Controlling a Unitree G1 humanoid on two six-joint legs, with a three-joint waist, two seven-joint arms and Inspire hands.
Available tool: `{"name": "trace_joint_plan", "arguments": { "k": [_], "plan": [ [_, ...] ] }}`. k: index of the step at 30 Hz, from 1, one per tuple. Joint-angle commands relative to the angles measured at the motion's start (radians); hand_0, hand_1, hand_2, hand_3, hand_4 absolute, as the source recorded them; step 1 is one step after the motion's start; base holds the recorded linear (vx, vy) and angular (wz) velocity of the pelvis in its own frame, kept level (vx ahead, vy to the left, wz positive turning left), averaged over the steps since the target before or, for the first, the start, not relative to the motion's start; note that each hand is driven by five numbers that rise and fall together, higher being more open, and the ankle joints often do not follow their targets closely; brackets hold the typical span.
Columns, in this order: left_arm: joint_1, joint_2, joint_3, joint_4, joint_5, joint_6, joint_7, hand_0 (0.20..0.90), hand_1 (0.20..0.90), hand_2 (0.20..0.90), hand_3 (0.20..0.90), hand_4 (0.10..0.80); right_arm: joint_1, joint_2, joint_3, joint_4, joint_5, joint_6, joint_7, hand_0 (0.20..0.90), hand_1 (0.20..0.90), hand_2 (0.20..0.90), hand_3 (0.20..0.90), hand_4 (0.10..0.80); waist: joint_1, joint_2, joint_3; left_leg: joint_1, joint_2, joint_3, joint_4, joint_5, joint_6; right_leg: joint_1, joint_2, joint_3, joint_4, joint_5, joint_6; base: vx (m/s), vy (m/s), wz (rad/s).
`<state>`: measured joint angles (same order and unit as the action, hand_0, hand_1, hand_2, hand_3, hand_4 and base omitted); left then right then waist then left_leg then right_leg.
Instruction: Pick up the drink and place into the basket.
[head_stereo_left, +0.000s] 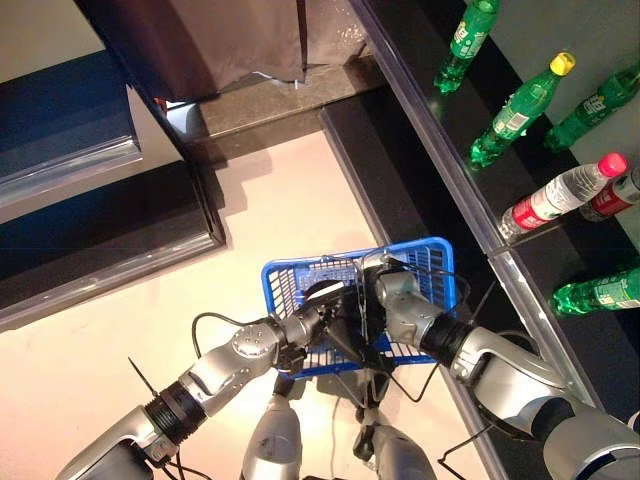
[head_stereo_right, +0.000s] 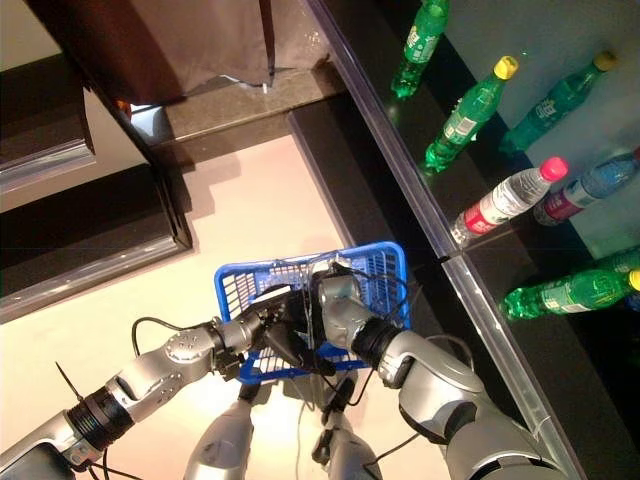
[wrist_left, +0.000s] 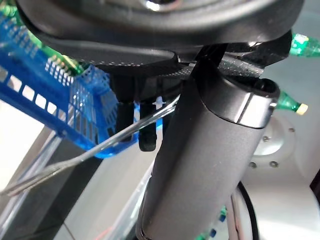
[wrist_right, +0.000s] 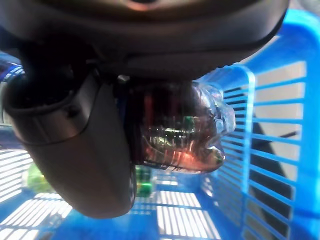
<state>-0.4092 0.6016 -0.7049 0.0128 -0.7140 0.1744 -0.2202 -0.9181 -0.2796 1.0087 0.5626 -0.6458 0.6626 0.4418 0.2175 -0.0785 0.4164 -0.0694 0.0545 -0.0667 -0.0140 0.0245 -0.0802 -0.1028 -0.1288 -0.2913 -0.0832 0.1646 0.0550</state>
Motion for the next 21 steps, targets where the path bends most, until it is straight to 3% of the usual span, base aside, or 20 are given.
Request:
{"name": "trace_joint_plan", "arguments": {
  "k": [1,8,15,21],
  "plan": [
    [-0.156,-0.168,-0.026,-0.255,-0.097,-0.165,-0.086,0.300,0.300,0.300,0.200,0.100,-0.227,0.021,0.027,-0.063,-0.018,0.012,-0.102,0.300,0.300,0.300,0.200,0.100,-0.004,0.025,-0.047,-0.065,-0.069,-0.024,-0.029,0.074,0.083,0.035,-0.003,0.064,0.080,-0.062,0.018,0.000,0.000,0.00],
    [-0.183,-0.198,-0.038,-0.219,-0.095,-0.198,-0.077,0.300,0.300,0.300,0.200,0.100,-0.193,0.065,0.036,0.000,0.017,0.057,-0.077,0.300,0.300,0.300,0.200,0.100,-0.006,0.047,-0.031,-0.084,-0.077,-0.025,-0.020,0.076,0.081,0.016,-0.010,0.055,0.089,-0.065,0.014,-0.018,0.034,0.00],
    [-0.239,-0.260,-0.066,-0.164,-0.106,-0.230,-0.087,0.300,0.300,0.300,0.200,0.100,-0.188,0.165,0.009,0.436,0.075,-0.029,-0.222,0.300,0.300,0.300,0.200,0.100,0.017,0.085,-0.017,-0.102,-0.087,-0.031,-0.013,0.084,0.085,0.008,-0.022,0.032,0.091,-0.063,0.010,-0.006,0.021,0.00],
    [-0.265,-0.290,-0.095,-0.129,-0.108,-0.275,-0.112,0.300,0.300,0.300,0.200,0.100,-0.198,0.162,-0.043,0.622,0.155,0.002,-0.313,0.300,0.300,0.300,0.200,0.100,0.029,0.108,-0.009,-0.114,-0.096,-0.044,-0.012,0.092,0.086,-0.003,-0.033,0.008,0.095,-0.056,0.014,0.004,0.015,0.05]
  ]
}}
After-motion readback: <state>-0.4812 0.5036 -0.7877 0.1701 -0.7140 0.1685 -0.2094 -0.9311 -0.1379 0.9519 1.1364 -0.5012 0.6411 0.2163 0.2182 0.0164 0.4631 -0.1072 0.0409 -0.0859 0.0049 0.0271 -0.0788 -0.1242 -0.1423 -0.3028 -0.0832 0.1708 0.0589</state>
